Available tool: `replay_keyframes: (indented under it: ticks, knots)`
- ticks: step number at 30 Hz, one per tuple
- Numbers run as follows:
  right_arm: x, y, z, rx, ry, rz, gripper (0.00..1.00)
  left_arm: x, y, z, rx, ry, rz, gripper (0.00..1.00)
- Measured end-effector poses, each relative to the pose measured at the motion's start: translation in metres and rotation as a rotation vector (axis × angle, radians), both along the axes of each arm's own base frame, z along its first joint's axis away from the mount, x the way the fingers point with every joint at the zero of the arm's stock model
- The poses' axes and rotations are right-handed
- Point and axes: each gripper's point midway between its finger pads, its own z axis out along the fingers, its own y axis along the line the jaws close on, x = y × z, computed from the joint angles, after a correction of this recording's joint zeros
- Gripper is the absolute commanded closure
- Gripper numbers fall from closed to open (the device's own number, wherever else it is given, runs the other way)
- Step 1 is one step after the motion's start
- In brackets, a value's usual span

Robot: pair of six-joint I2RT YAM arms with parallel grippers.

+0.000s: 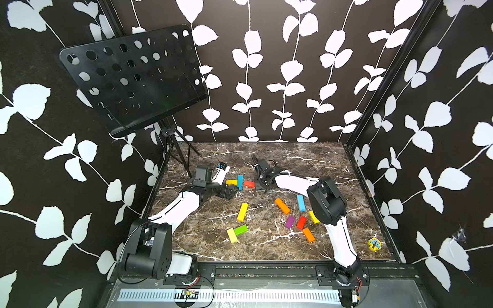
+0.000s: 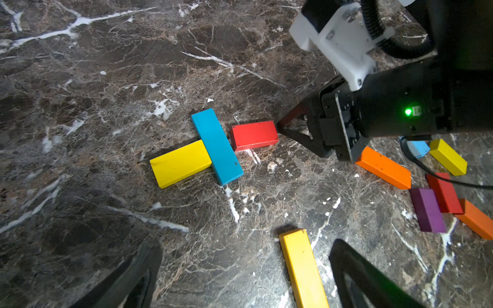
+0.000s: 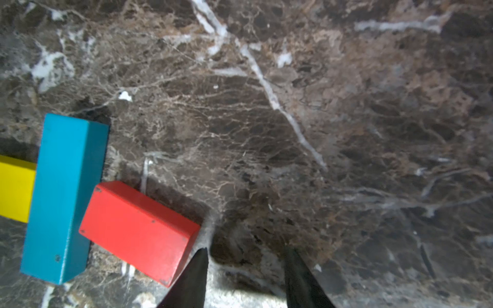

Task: Assemble the letter t with building blocks
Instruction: Assemble the building block at the center of the board.

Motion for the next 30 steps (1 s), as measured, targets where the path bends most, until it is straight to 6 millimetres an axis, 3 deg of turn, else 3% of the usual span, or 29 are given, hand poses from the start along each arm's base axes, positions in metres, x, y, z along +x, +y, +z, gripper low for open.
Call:
replay_keyframes:
  ticks: [30]
  knots:
    - [0.0087,0.0033,0.0004,-0.014,-0.011,-0.008,0.46,0.0002,0.0003,-0.0001,0.002,0.000,0.002,0.01]
